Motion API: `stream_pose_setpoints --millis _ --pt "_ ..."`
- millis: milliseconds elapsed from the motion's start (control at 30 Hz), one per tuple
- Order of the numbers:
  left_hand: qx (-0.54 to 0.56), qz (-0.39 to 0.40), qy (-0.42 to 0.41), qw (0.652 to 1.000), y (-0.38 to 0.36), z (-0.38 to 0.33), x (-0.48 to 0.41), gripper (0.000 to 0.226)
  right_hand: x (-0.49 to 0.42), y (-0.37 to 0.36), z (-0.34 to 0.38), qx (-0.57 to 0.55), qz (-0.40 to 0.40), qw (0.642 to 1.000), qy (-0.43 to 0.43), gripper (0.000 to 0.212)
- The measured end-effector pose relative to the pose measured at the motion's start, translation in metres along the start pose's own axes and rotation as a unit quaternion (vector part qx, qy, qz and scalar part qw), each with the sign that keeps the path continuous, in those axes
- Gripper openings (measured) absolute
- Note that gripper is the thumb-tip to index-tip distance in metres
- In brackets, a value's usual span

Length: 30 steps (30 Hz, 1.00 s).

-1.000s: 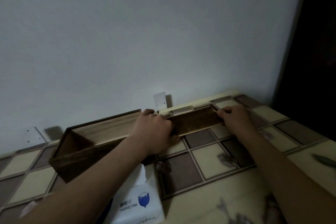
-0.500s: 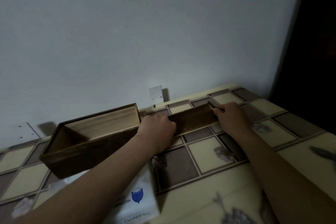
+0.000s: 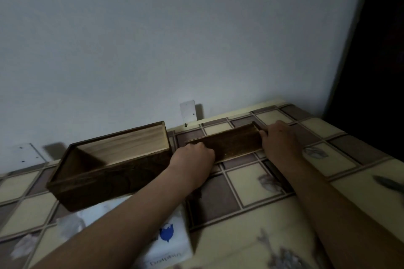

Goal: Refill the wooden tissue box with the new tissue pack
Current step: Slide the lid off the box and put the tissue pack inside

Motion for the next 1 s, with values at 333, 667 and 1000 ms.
stream_pose_setpoints --millis 333,667,1000 --pt "0.05 0.024 0.012 0.998 0.002 0.001 -0.002 0.024 0.005 -0.004 0.008 0.056 0.032 0.997 0.039 0.018" --pt "0.121 0.061 0.019 0.991 0.007 0.004 -0.003 0.02 0.01 -0.006 0.008 0.084 0.008 0.995 0.053 0.025" --pt "0.265 0.03 0.065 0.962 0.006 0.01 -0.006 0.027 0.012 -0.001 0.003 -0.009 -0.014 0.999 0.037 0.024"
Point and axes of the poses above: each hand's wrist, its own x-axis away from the middle knuckle, its own y-axis out of the back of the hand, z = x × y, the point moved 1 cm from there along -x, towards the middle knuckle, and after that the axes turned 13 degrees about -x, right-handed, at the moved point
